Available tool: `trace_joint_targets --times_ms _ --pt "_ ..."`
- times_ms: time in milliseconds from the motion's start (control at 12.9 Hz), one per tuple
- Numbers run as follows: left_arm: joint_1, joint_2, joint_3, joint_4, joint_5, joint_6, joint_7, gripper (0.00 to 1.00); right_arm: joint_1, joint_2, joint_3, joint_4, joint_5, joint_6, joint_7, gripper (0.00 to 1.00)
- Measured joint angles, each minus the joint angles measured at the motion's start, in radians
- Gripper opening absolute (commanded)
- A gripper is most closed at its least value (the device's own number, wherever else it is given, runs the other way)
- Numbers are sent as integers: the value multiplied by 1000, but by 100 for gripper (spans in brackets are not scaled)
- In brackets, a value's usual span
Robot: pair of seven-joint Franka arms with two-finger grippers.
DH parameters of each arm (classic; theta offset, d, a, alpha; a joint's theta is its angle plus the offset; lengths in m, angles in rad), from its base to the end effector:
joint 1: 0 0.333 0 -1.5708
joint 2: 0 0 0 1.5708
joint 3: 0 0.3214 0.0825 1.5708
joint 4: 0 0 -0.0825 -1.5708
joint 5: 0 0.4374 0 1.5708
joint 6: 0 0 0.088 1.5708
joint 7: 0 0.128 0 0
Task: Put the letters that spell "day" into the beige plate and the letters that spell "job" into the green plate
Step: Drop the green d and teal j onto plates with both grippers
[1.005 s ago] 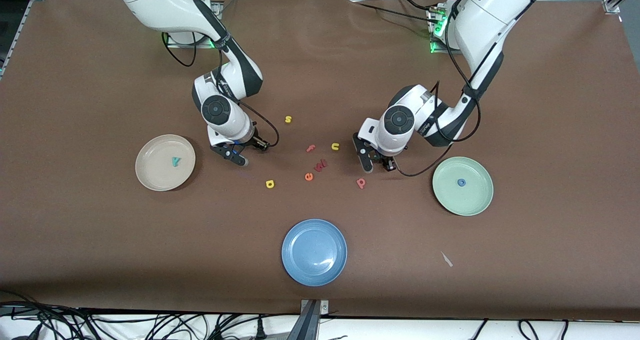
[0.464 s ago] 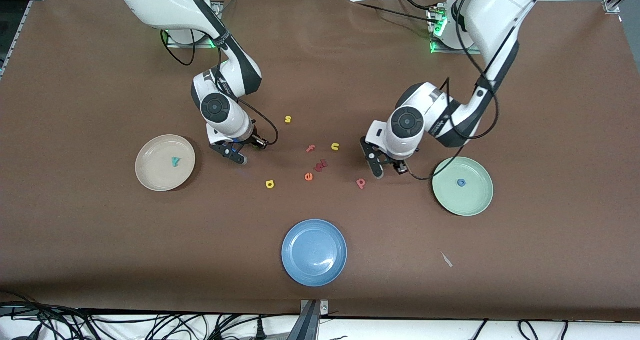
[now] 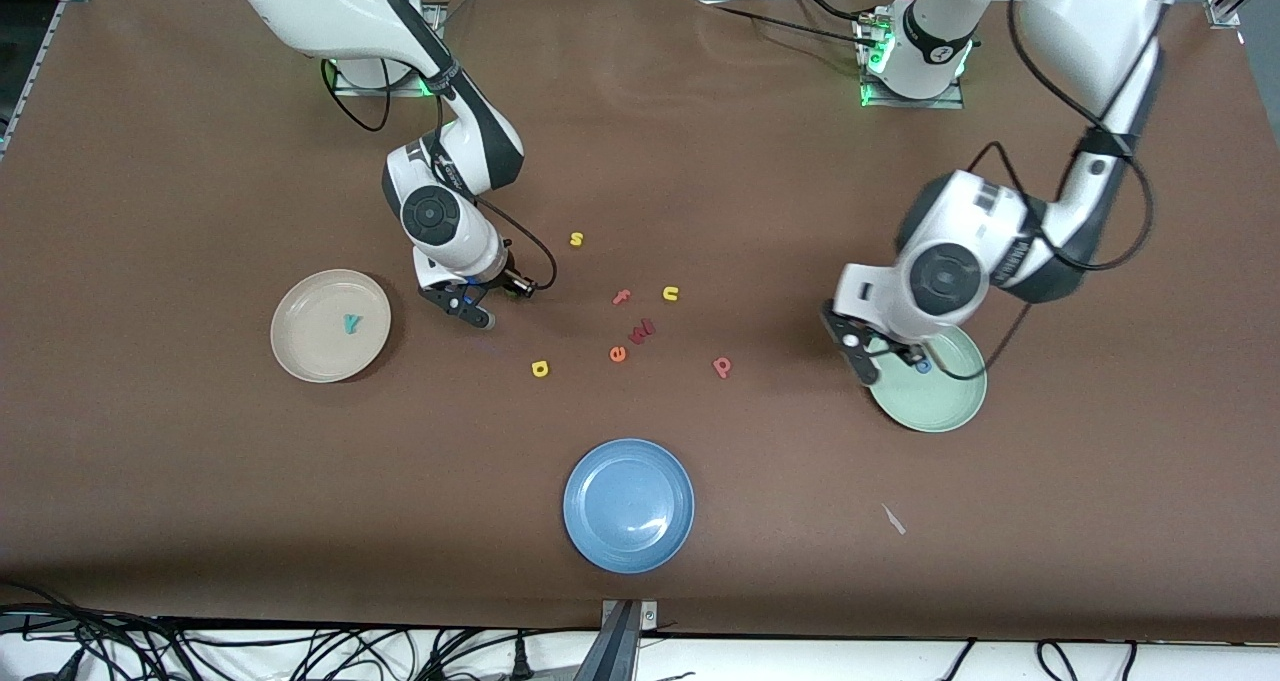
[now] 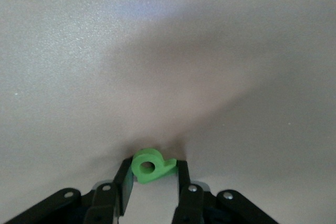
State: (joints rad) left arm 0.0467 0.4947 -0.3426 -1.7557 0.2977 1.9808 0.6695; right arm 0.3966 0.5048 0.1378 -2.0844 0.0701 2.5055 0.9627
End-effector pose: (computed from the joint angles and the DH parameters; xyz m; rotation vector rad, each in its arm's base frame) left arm 0.6529 -0.1628 0.2359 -2.6186 1.6018 0.3774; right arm 0.5186 0.3124 0.1134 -3.0147 0.7710 0.2050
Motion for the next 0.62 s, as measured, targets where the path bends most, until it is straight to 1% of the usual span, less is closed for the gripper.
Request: trace_joint_targets --times_ms 77,155,232,387,464,541,619 --pt "34 9 1 -3 0 0 41 0 0 0 0 0 0 0 0 24" --pt "52 23 1 -5 0 2 63 0 0 0 0 0 0 0 0 21" --pt "55 42 2 -7 2 14 67 0 0 0 0 1 0 0 0 20" --pt "62 91 5 -22 31 94 66 0 0 -2 -1 7 0 0 -1 20" --pt "71 119 6 -25 50 134 66 15 0 -4 -2 12 -1 -4 -7 20" --pt "78 141 6 -24 61 159 68 92 0 -9 -8 19 -1 -20 -26 20" --pt "80 150 6 -24 63 170 70 100 0 -23 -21 25 -2 -47 -60 20"
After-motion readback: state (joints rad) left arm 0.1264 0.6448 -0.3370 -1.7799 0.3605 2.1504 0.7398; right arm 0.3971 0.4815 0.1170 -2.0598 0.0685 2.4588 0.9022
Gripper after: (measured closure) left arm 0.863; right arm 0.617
